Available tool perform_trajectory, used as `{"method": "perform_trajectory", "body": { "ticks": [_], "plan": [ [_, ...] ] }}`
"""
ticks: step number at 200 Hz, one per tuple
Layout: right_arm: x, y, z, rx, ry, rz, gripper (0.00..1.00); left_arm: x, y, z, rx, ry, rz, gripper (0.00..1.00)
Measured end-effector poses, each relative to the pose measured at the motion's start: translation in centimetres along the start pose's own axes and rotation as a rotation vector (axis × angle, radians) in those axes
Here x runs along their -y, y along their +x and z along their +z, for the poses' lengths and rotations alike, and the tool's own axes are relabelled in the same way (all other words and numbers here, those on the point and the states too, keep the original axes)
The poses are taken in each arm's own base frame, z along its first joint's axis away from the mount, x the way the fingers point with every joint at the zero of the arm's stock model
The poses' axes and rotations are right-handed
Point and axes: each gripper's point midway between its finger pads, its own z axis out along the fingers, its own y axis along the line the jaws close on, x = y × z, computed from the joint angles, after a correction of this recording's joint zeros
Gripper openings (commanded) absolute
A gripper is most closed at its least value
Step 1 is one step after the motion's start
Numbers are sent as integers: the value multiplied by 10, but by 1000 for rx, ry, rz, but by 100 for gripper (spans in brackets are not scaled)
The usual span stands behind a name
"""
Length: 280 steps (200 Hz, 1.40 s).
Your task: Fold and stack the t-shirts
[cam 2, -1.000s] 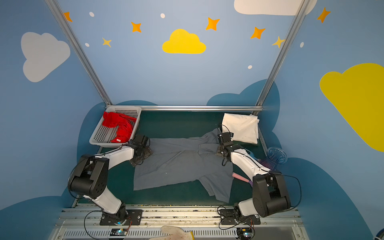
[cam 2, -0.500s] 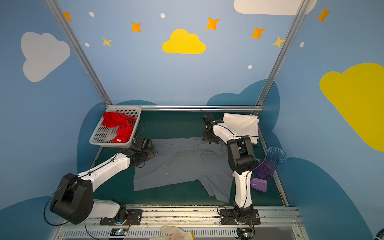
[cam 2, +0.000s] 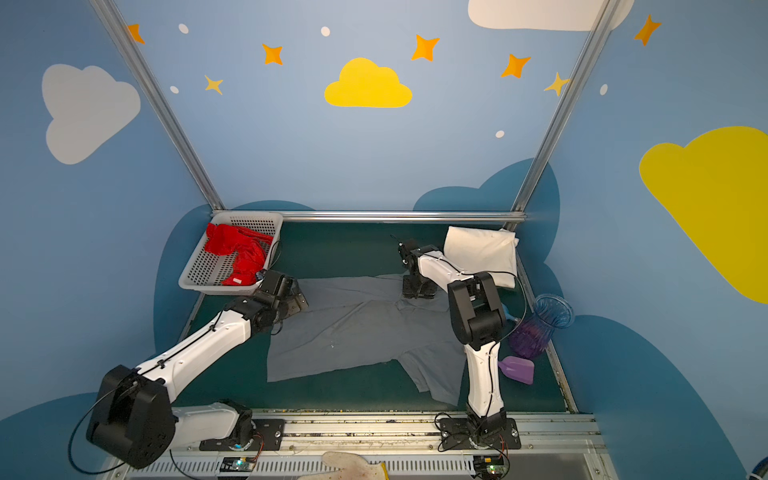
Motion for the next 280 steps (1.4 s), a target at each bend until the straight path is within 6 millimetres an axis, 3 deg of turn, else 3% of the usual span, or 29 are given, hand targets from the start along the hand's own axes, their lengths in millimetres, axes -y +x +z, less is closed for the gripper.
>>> {"method": "perform_trajectory", "body": {
  "ticks": [38,101,217,253,280],
  "plan": [
    [7,15,-1,-13,5,11,52,-2,0,0,-1,-11,3,100],
    [21,44,-3,-50,23,26,38,-6,9,11,-33,-45,13,100],
    [38,90,-20,-75,56,96,42,-19,16,34,-86,-101,-6,100],
    [41,88,-37,-46,40,111,49,-17,15,40,-97,-98,-13,100],
    [36,63,-55,17,-5,124,49,-11,9,53,-106,-102,-22,100]
  ]
}}
